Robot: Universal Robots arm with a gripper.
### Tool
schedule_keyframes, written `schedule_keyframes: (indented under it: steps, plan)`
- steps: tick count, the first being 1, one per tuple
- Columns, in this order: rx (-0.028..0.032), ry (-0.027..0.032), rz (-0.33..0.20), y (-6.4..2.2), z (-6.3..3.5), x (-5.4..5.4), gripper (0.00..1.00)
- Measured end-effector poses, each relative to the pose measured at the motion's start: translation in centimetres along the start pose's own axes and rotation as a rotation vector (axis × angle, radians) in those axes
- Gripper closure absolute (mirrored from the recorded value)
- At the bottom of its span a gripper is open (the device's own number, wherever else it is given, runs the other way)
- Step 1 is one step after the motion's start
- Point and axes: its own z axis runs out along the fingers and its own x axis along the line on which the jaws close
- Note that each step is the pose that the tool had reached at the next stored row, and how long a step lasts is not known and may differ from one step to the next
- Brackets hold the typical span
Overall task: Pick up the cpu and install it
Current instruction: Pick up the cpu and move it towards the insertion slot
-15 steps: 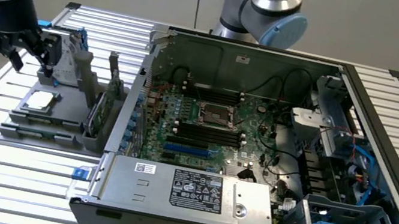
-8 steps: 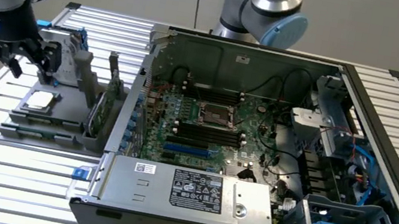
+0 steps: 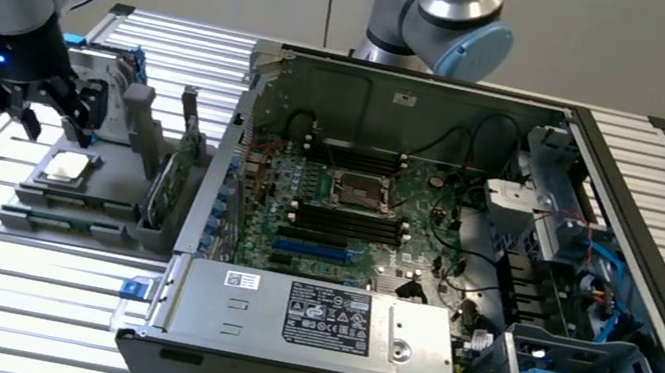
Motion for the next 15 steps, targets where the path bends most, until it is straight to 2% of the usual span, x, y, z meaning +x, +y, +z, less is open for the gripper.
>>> schedule_keyframes:
  steps: [15]
  plan:
    - [0.0000,0.0001,0.000,-0.25,2.72,-0.1,0.35]
